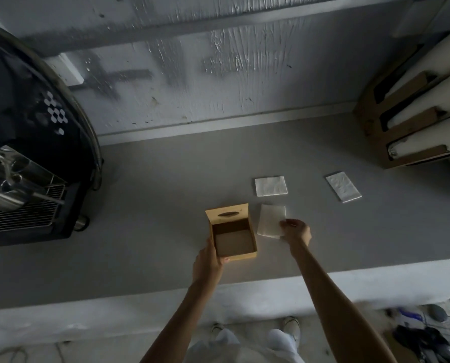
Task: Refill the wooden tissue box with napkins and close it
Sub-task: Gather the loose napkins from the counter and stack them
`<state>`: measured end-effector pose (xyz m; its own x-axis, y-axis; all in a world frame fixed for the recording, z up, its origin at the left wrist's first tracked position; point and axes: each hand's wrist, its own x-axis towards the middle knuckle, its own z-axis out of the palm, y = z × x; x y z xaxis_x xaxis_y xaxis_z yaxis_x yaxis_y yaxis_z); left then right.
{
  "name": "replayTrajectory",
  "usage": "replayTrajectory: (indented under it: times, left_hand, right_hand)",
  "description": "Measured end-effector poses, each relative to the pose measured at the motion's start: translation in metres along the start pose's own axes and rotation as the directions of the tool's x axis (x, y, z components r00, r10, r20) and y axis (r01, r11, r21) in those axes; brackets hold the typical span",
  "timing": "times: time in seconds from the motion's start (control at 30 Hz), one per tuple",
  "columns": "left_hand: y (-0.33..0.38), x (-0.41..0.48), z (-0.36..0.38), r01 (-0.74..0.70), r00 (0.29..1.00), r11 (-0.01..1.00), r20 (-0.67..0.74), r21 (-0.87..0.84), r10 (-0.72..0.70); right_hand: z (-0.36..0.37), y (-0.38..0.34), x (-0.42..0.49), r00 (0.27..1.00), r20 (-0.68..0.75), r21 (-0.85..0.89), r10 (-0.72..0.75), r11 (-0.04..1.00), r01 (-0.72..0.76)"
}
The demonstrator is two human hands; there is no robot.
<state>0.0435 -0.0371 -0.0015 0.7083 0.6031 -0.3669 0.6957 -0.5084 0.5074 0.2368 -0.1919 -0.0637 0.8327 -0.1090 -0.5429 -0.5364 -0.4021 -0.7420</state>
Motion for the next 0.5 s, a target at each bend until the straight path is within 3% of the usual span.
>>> replayTrajectory:
  times: [0.17, 0.37, 0.5]
  left_hand:
    - [-0.002, -0.001, -0.001, 0.005, 1.0, 1.0, 0.011, 0.03, -0.005]
    - [-0.001, -0.003, -0.002, -0.019, 1.0, 1.0, -0.024, 0.023, 0.019]
    - [-0.002, -0.002, -0.003, -0.04, 0.999, 0.999, -0.033, 0.017, 0.041]
  right_hand:
    - [0.01, -0.007, -0.009, 0.994, -0.075, -0.101, -0.075, 0.993, 0.067]
    - [0.024, -0.011, -0.013, 0.993, -0.097, -0.049, -0.074, 0.996, 0.069]
    - [0.033, -0.005, -0.023, 0.989, -0.111, -0.146, -0.098, 0.986, 0.081]
